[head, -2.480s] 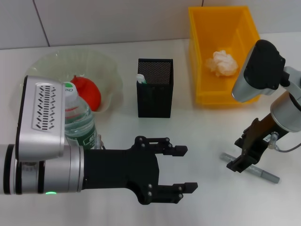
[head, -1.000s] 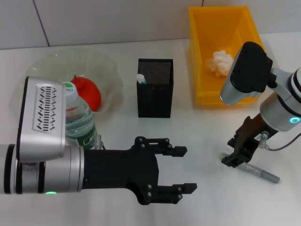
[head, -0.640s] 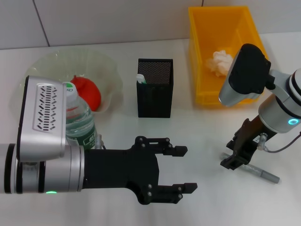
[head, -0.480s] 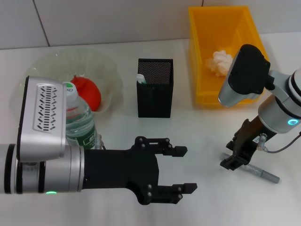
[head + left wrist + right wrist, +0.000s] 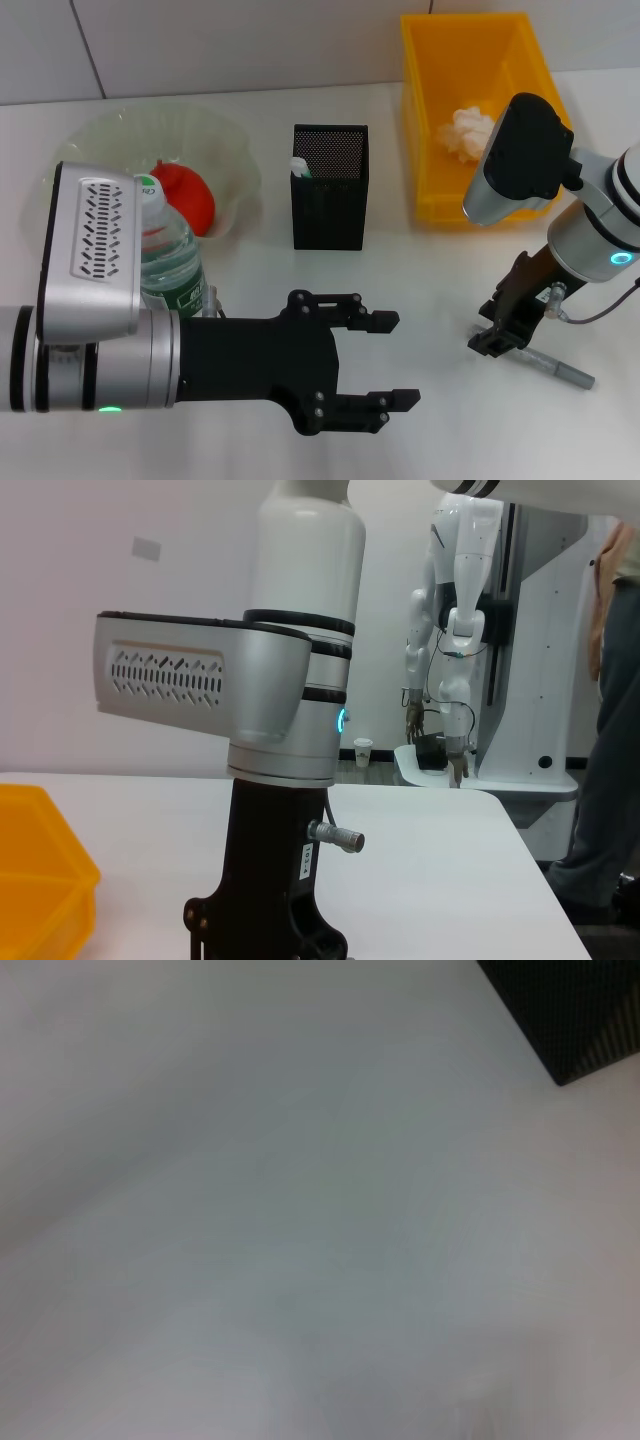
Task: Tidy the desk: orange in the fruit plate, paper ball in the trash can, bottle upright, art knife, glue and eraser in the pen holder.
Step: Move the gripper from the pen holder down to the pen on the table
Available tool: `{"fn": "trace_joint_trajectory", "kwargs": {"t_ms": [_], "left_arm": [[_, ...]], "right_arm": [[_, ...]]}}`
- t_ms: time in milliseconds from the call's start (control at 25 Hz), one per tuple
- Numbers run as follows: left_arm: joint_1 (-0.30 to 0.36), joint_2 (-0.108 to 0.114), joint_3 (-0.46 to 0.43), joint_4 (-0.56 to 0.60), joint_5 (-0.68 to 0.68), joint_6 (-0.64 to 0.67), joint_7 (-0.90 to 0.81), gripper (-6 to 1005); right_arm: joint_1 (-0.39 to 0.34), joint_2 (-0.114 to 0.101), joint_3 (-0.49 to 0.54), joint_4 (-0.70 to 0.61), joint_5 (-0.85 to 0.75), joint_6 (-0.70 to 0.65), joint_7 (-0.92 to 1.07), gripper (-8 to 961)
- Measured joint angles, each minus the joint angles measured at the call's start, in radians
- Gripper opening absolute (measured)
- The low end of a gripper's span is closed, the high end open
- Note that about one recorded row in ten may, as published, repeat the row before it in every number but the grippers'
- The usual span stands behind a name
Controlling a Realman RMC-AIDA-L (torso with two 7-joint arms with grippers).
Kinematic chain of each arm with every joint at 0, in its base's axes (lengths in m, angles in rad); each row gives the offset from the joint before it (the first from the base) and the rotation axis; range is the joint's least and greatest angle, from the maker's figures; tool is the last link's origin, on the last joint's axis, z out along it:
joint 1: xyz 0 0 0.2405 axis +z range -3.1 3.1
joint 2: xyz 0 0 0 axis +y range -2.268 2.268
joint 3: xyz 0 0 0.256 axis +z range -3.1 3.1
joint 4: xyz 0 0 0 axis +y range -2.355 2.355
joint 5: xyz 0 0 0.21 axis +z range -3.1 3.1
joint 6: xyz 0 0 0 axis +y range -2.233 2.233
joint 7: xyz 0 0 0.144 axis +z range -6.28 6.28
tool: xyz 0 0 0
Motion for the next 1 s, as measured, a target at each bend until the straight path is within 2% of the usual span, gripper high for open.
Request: {"fn": "trace_joint_trajectory", "kwargs": {"t_ms": [360,1000], "left_arm": [[-0.001,0.000,0.000,-0.004,0.000,0.000,0.000,698],[-0.006,0.002,0.000,-0.009,0.000,0.000,0.000,697]], "right_arm": [[0.000,0.000,-0.022,0.003,0.000,0.006,0.002,451],[0.000,0.000,-0.034,0.005,0.000,0.018,0.011,436]]}}
